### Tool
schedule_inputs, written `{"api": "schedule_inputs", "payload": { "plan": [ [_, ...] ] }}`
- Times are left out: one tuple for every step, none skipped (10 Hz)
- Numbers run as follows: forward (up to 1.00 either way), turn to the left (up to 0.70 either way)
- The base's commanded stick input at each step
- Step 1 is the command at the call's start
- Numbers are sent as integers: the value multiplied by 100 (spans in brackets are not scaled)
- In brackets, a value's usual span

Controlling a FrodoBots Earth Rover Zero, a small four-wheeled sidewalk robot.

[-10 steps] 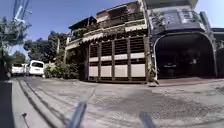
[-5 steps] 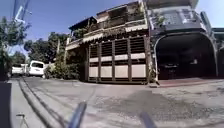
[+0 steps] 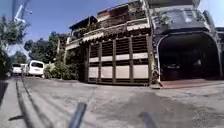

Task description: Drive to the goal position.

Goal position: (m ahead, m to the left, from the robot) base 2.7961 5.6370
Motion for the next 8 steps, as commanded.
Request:
{"api": "schedule_inputs", "payload": {
  "plan": [
    [70, 0],
    [70, 0],
    [62, 0],
    [26, 0],
    [0, 0],
    [0, 0],
    [0, 2],
    [0, 70]
  ]
}}
